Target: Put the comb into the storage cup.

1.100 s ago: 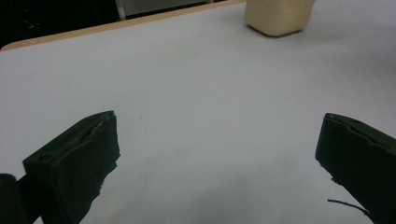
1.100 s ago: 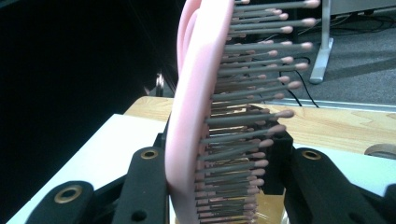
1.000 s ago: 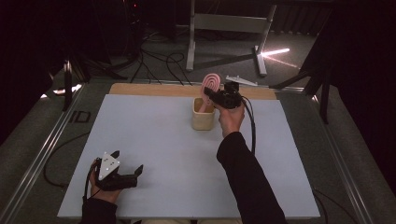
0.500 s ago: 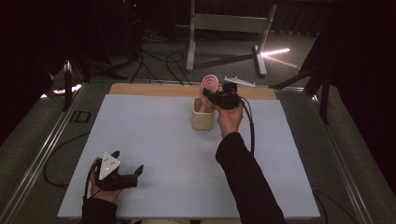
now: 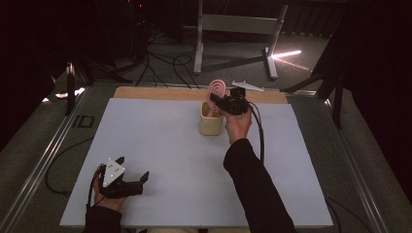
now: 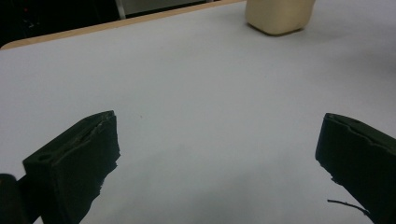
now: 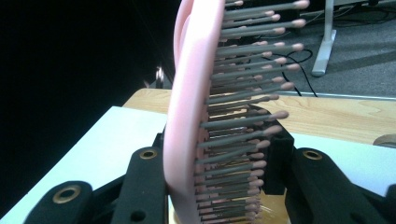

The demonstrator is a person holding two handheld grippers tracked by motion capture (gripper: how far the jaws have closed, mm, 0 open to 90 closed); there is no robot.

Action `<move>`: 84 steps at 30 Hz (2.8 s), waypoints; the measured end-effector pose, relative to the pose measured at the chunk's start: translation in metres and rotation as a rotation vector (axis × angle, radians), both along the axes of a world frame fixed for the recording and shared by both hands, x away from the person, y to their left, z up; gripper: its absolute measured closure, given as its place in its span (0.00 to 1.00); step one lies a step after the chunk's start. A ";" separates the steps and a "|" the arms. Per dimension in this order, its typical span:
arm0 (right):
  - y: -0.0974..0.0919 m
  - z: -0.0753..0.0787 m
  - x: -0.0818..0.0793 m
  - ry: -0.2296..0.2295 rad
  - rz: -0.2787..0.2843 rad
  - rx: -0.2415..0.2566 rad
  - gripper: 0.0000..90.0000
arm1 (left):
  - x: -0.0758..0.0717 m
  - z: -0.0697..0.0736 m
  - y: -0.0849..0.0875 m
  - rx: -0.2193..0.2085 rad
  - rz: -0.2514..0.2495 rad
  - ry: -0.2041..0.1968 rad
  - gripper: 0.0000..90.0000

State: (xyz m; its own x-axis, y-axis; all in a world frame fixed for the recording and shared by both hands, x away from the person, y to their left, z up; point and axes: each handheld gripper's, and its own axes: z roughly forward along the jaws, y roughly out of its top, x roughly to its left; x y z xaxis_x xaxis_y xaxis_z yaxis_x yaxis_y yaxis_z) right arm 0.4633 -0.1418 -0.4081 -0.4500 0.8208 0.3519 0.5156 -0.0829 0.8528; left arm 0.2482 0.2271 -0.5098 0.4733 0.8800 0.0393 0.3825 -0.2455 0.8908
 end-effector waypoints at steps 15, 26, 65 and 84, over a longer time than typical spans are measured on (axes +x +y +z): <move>0.002 -0.005 0.001 0.006 0.001 0.000 0.69 | 0.000 0.000 -0.001 -0.001 -0.001 0.001 0.00; 0.002 -0.008 0.003 0.017 -0.005 0.010 0.69 | 0.000 0.000 -0.001 -0.001 -0.003 0.001 0.00; -0.019 -0.017 0.009 0.082 -0.033 -0.038 0.31 | 0.000 -0.001 -0.002 0.004 -0.006 0.003 0.00; -0.023 -0.013 -0.001 0.070 0.013 -0.072 0.10 | 0.001 -0.001 -0.003 0.006 -0.009 0.000 0.00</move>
State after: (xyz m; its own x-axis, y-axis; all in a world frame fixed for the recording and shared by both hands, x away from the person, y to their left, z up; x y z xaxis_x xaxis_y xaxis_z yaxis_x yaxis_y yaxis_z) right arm 0.4625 -0.1645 -0.4216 -0.4371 0.8395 0.3228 0.5745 -0.0156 0.8183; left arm 0.2493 0.2244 -0.5103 0.4812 0.8755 0.0443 0.3803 -0.2540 0.8893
